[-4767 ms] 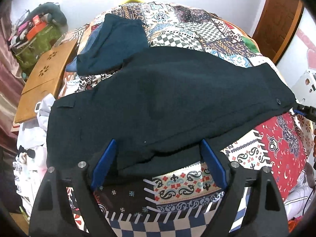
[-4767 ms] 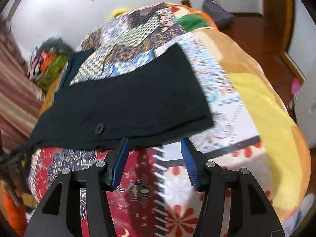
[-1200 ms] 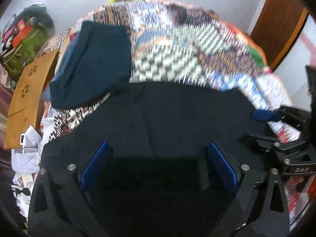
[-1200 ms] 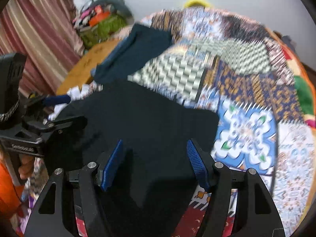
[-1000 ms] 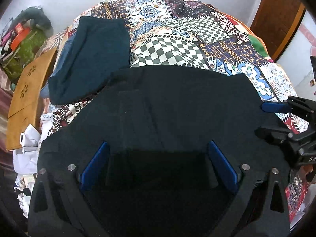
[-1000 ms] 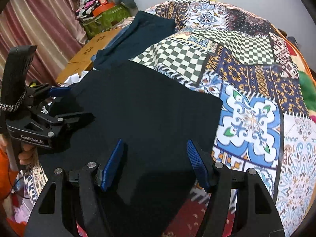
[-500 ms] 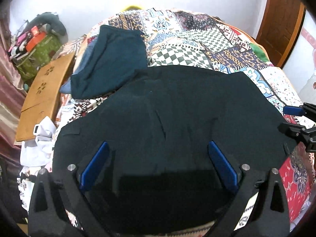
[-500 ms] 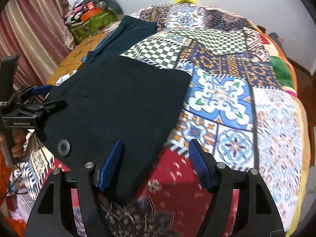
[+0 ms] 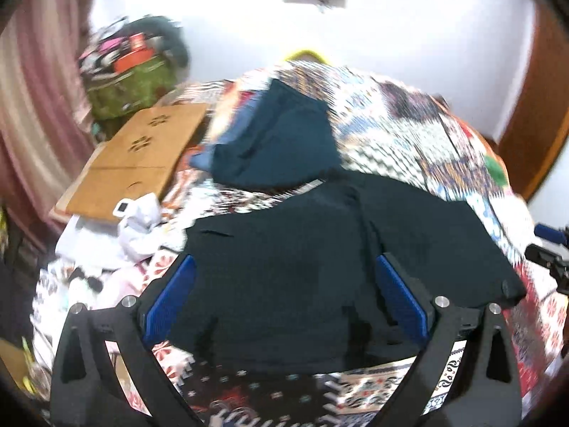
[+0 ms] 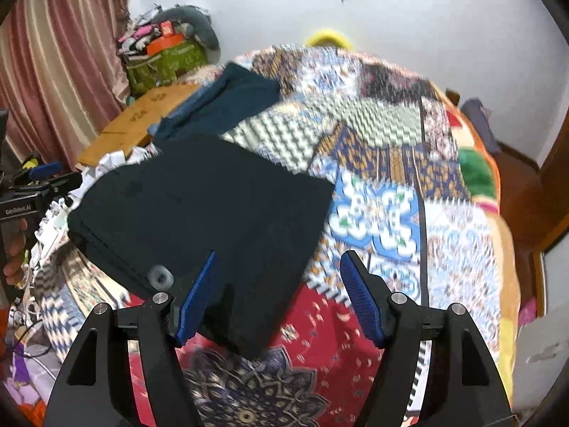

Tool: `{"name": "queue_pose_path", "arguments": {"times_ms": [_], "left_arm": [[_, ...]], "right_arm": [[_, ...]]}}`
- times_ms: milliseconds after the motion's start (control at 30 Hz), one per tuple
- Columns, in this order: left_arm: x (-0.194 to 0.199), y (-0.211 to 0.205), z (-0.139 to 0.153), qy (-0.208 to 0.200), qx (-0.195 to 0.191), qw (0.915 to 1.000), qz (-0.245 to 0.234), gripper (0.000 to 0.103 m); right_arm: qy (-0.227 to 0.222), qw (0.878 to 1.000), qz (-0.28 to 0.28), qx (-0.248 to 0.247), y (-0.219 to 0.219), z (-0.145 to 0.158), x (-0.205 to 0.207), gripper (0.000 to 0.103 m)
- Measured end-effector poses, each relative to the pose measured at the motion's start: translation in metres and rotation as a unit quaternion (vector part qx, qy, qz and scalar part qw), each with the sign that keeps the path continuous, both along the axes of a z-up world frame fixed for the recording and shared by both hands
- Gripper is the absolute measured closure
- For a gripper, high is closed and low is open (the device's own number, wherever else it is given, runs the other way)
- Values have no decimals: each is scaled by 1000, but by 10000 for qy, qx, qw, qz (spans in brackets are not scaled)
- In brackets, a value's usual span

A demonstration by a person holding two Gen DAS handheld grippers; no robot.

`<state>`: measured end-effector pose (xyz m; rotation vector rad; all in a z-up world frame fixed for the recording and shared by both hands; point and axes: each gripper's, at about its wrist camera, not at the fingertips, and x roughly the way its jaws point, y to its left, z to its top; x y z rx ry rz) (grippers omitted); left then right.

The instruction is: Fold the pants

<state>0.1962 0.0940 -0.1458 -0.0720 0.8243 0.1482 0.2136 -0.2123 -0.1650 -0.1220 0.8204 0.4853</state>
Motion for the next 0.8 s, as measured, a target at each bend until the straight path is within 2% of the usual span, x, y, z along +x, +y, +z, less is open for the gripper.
{"name": "queue_pose_path", "arguments": {"times_ms": [100,200,300,500,633,700,767,800], "left_arm": [[-10,26,0,-4,-202,9993,323,2],[-17,54,-11,182,-569,9963,625,2],[-24,82,-31,468,-1081,9881,994,2],[-35,119,-79,1005,-2274,9581,1422,4],[-38,125,-106,1279,-2970,9364,1364,4],[-37,126,-118,1375,-3413,9214,1252,7],[-36,128,-128,1364,-3808,9061,1241,7],[-35,129,-128,1322,-3911,9025,1225,7]], "right_arm": [[-202,9997,109,94,14,13,2,32],[-300,9991,225,174,32,19,6,31],[-246,9988,379,195,54,14,14,31],[175,9979,620,-95,93,-19,30,31],[362,9950,816,-439,107,-40,30,31],[304,9939,895,-573,109,-45,25,31],[295,9933,946,-596,109,-44,24,31],[371,9930,963,-577,108,-45,25,31]]}}
